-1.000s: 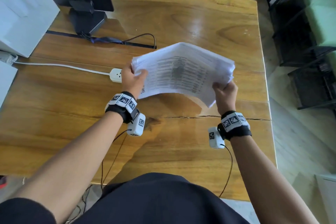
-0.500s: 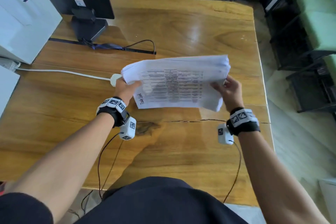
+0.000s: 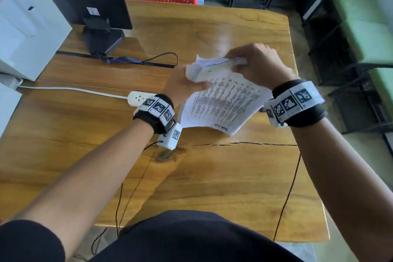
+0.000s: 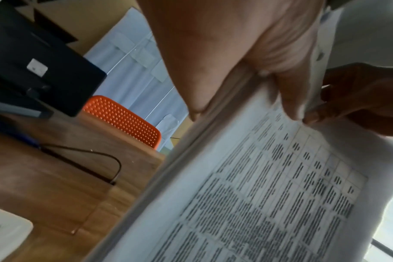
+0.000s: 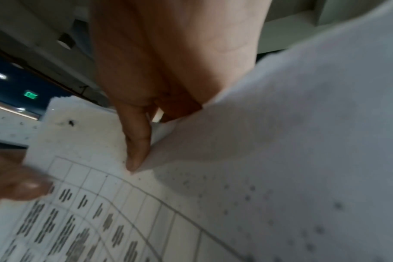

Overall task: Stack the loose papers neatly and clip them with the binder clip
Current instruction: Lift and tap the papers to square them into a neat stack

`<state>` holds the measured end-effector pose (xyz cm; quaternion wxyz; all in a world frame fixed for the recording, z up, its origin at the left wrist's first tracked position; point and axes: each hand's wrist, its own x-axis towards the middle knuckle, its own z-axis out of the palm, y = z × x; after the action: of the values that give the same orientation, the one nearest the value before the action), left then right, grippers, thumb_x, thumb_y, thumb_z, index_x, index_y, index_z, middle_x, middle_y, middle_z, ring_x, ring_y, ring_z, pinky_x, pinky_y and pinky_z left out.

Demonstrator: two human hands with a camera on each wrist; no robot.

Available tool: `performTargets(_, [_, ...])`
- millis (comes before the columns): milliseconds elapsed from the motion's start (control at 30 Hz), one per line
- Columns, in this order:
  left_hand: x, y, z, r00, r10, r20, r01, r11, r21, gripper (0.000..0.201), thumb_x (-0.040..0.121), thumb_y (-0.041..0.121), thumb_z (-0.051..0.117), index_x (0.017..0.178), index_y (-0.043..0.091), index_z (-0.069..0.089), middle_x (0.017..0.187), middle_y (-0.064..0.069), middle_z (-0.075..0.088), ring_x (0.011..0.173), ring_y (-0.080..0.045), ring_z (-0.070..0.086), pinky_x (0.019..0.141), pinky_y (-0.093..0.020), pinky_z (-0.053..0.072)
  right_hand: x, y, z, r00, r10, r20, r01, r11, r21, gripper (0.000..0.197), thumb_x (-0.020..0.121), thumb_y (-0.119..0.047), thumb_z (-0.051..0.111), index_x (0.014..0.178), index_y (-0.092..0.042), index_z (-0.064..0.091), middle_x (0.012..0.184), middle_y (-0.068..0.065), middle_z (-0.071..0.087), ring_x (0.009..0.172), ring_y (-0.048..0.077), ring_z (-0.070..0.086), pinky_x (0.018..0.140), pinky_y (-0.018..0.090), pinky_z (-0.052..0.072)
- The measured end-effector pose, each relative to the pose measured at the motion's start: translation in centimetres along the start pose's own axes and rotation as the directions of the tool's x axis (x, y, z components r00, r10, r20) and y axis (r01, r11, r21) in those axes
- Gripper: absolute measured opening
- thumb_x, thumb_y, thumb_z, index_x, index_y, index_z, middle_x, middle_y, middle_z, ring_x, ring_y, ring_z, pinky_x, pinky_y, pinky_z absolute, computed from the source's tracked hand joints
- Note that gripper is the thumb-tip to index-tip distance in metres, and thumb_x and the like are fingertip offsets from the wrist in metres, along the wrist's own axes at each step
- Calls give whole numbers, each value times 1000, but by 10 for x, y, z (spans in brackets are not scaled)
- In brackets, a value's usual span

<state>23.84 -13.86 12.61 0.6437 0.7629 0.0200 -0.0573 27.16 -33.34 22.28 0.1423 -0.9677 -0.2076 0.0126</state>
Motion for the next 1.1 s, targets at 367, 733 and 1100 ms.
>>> performTargets(367, [-4,-17,0,973,-118,-198,74,974,-213,16,75,8,79,75,18,66,76,7,70,70,-5,67,75,-30,57,-66,77,64,870,465,-164,-107,502,858,30,71,-5,80,97,0,67,79,-1,72,72,16,60,66,36,49])
performTargets(733, [-4,18,0,947,74,-313,-122,983,-138,25,86,22,69,102,5,64,100,-11,71,92,-25,69,90,-48,54,-39,38,66,801,476,-363,129,455,881,22,79,8,63,96,-5,61,82,1,64,73,8,58,68,25,49])
performTargets(1100, [7,-5,-9,975,0,-222,-46,978,-204,43,65,-7,59,107,-3,52,91,-12,63,73,-11,60,67,-26,50,-49,52,93,834,478,-276,62,415,907,39,71,13,39,106,-2,49,79,0,55,70,11,50,67,25,43])
